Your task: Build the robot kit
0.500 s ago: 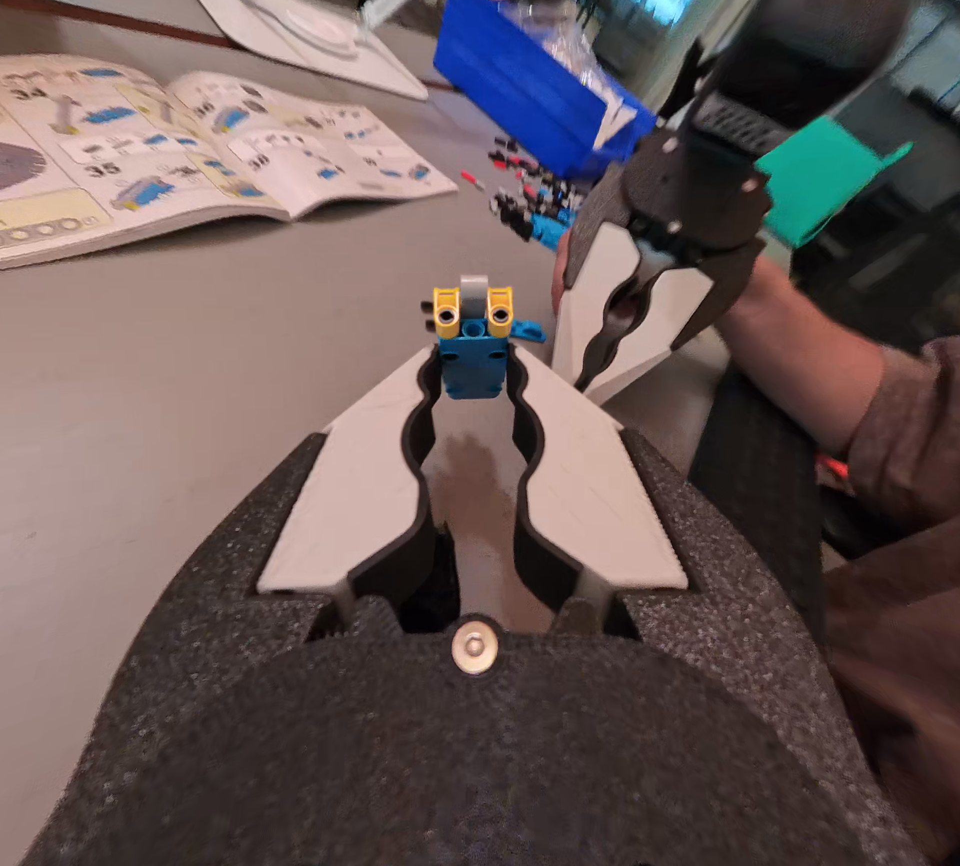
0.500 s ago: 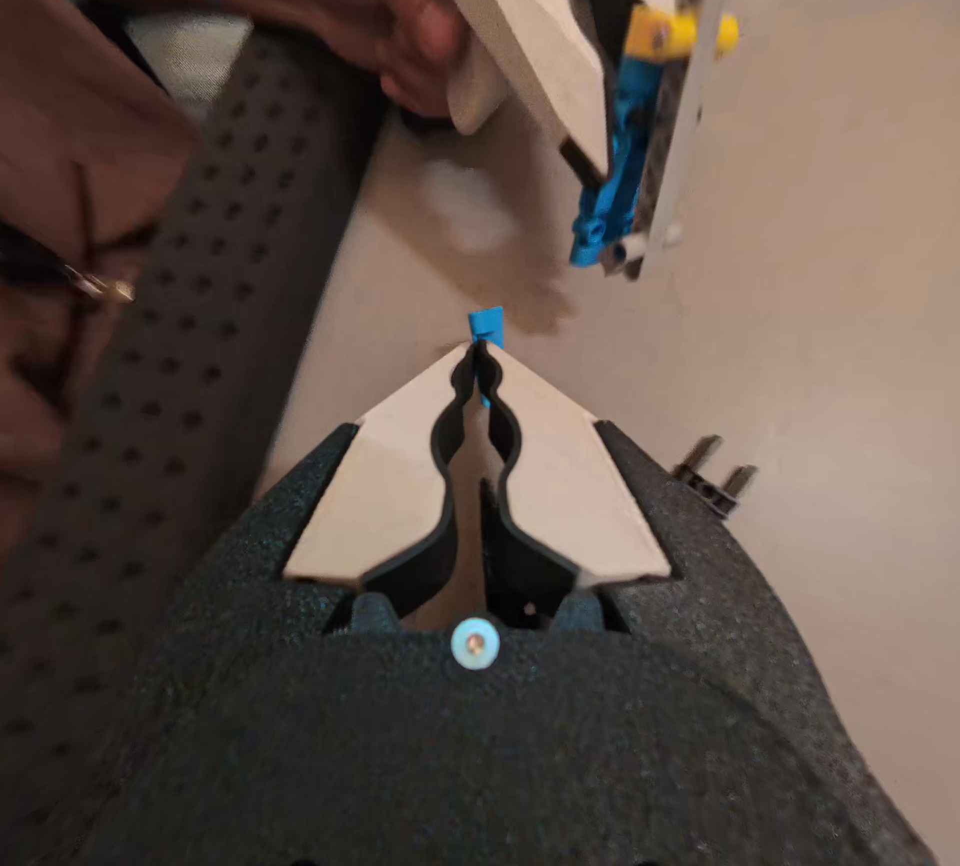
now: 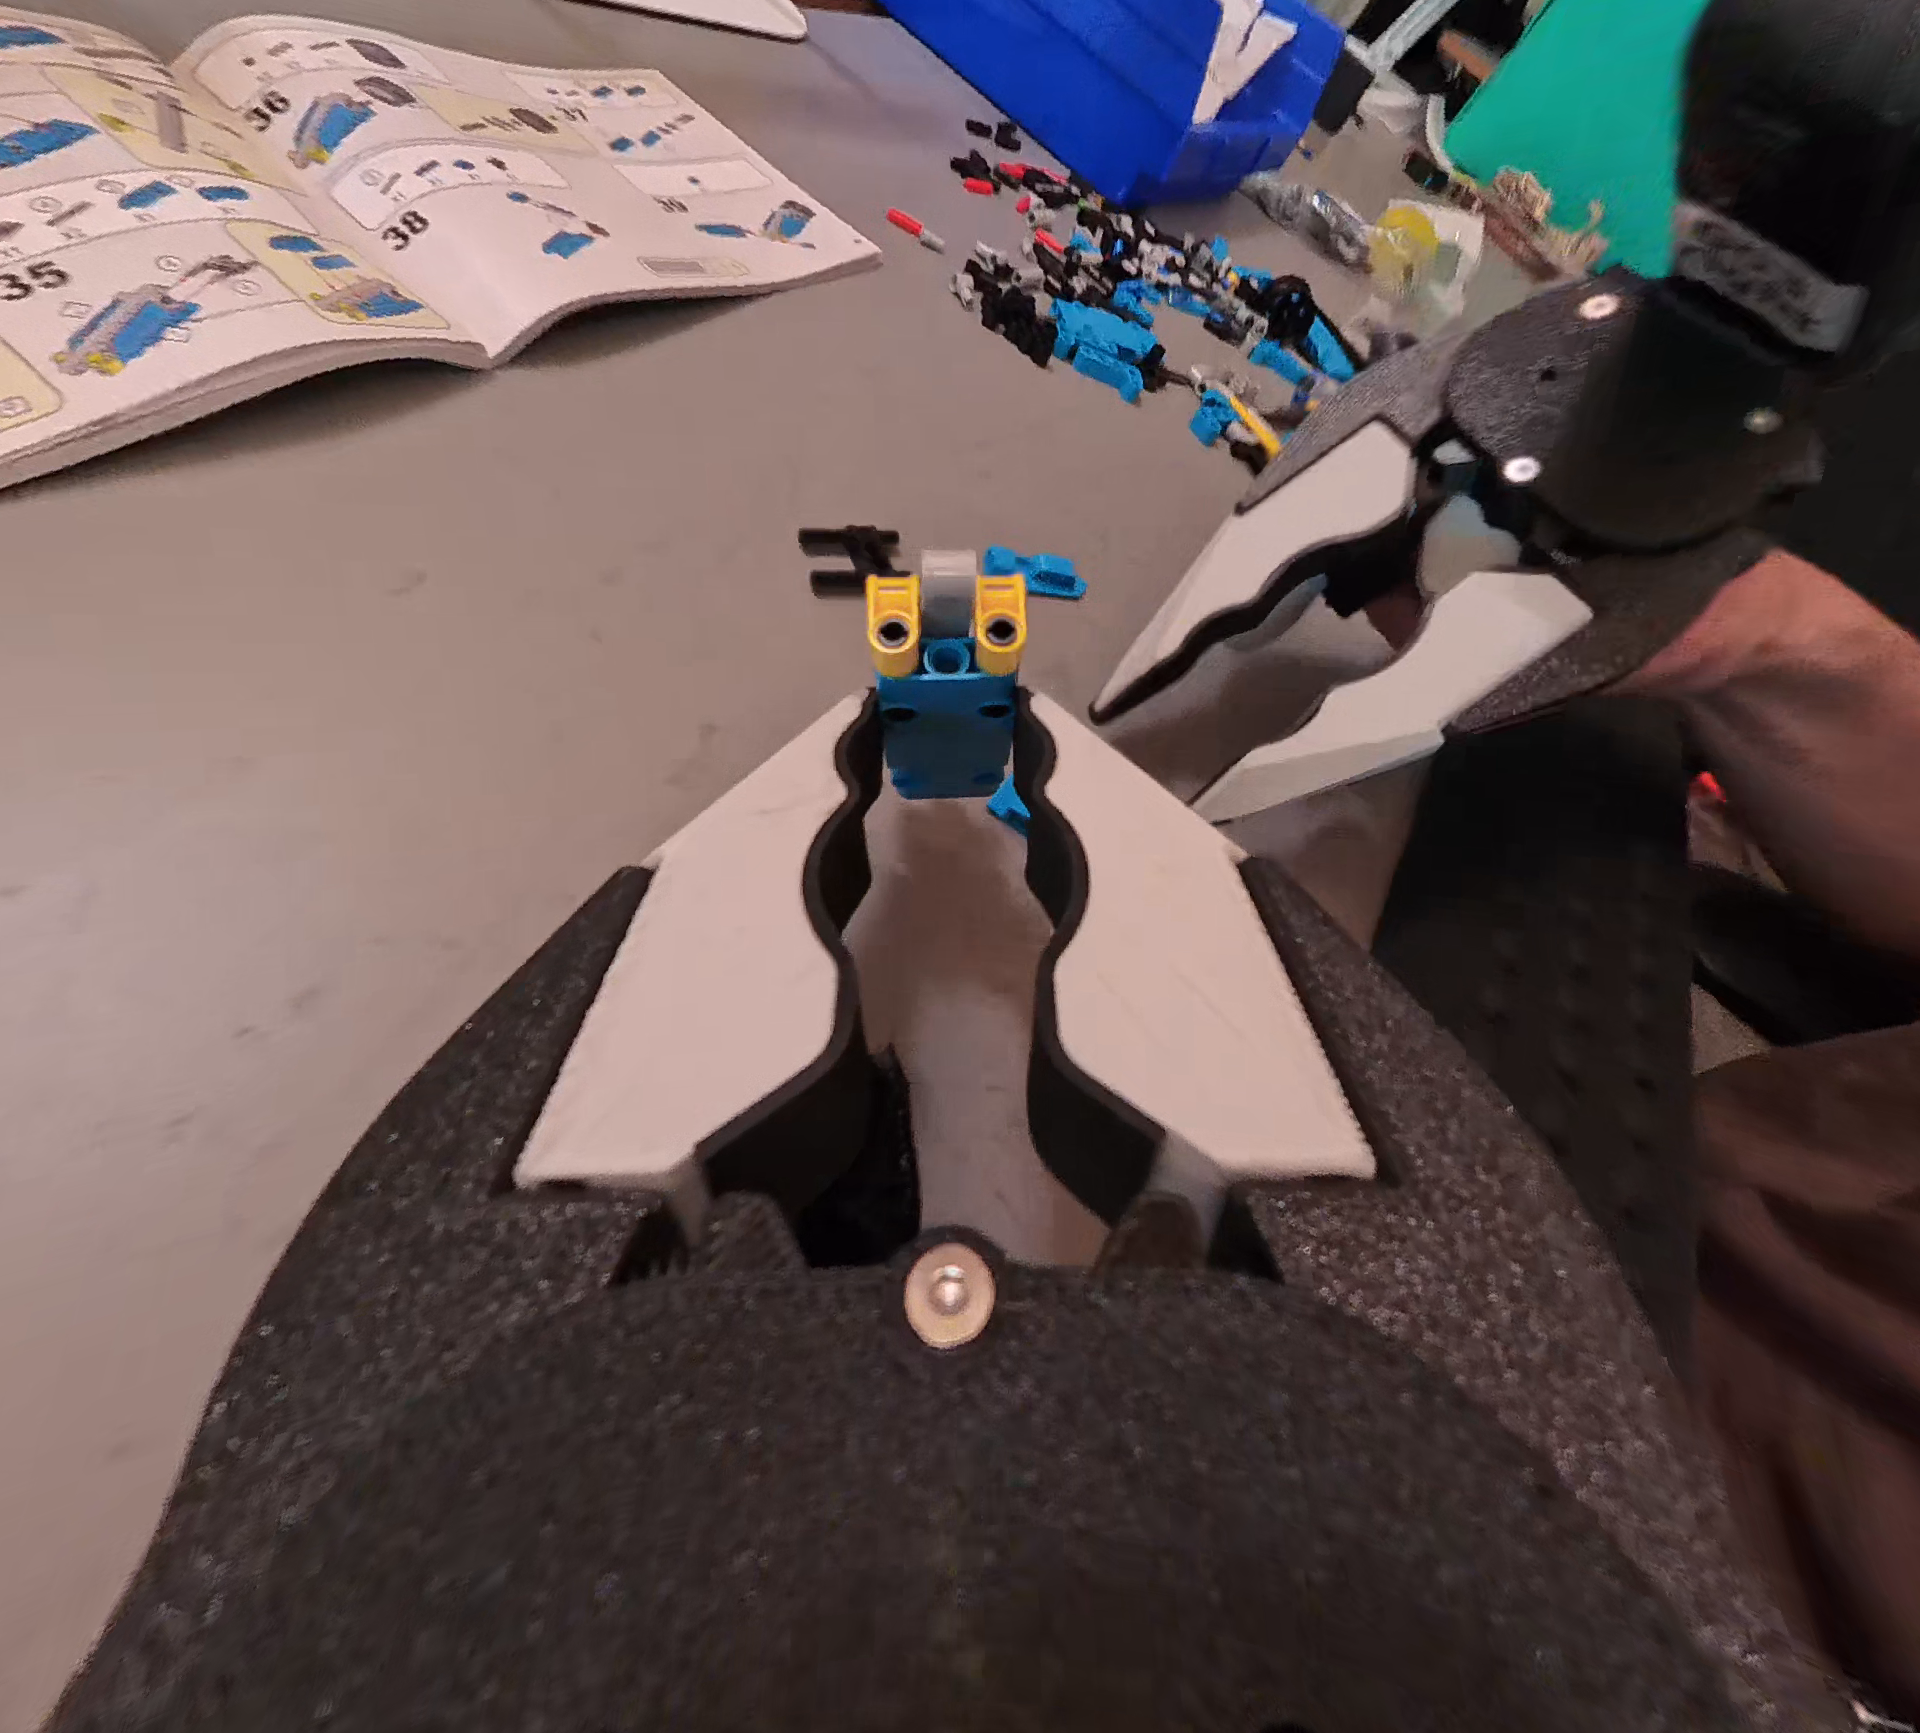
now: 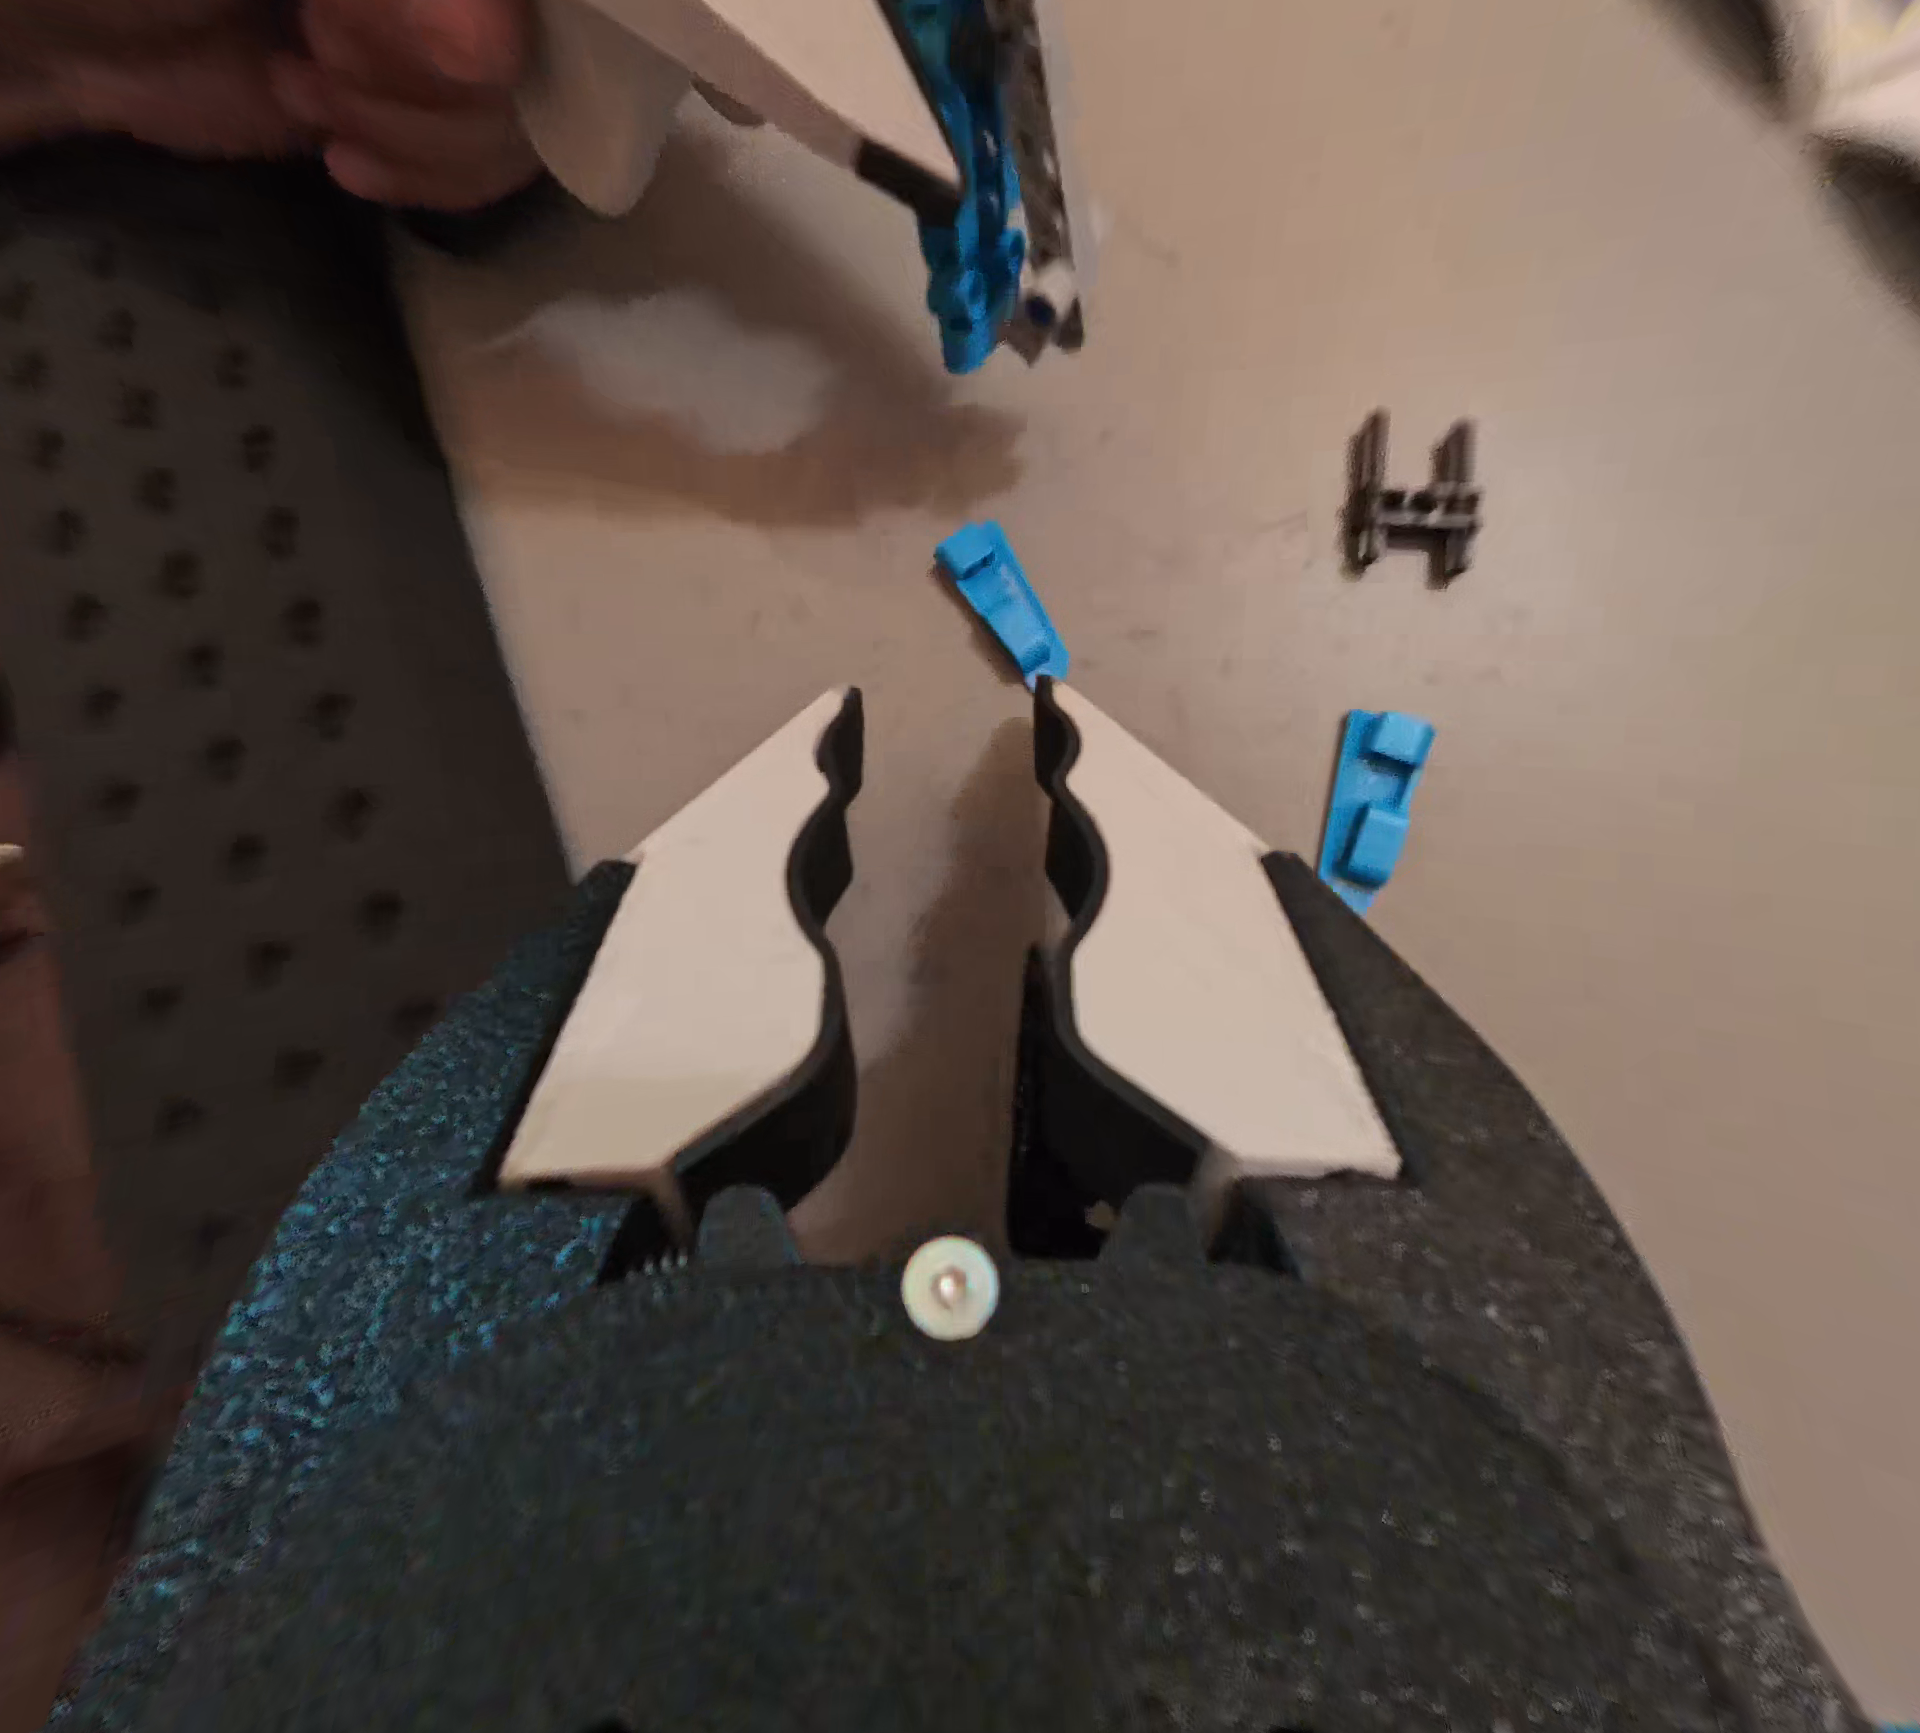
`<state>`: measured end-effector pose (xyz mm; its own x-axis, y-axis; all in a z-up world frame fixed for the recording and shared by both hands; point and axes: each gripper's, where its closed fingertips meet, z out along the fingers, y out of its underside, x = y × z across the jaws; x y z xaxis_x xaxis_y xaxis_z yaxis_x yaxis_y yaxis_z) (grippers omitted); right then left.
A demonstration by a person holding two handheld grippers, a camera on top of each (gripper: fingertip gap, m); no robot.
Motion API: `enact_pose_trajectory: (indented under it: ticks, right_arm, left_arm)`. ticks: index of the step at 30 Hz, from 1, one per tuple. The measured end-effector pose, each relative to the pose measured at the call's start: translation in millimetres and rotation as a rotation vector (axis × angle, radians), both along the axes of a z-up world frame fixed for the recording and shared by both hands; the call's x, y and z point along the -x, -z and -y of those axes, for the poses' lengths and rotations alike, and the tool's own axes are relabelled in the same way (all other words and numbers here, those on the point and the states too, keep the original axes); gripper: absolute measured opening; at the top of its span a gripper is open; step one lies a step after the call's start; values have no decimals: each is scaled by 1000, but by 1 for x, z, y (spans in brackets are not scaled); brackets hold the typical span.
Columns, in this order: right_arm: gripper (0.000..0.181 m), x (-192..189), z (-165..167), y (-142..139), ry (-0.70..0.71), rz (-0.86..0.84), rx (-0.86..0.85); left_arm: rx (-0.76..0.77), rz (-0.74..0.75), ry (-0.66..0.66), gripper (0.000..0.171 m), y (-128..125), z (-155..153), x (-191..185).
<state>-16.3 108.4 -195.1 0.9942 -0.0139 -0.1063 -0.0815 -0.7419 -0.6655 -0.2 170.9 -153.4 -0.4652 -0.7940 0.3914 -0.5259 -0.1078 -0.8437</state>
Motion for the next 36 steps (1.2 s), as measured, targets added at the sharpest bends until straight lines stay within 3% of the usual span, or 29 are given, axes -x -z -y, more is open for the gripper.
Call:
enact_pose_trajectory:
  ticks: [5,10,16,22,29,32,36]
  right_arm:
    - [26,4,-13,3,-114,209,11]
    - [23,0,-15,6,-160,111,89]
    - [27,0,-23,5,-231,61,113]
    - [35,-3,-31,2,-165,-1,95]
    - [36,-18,-19,8,114,13,55]
    - [40,-16,-28,7,93,76,-12]
    - [14,-13,-35,11,2,142,-33]
  left_arm:
    - [-70,19,22,24,2,7,2]
    - [-34,6,31,24,1,7,4]
    - [-116,-38,54,24,14,13,4]
    - [-137,-66,39,24,19,12,2]
    - [-120,-92,30,24,22,9,3]
    - [-3,-153,28,24,21,4,3]
    - [122,-217,5,24,20,-15,6]
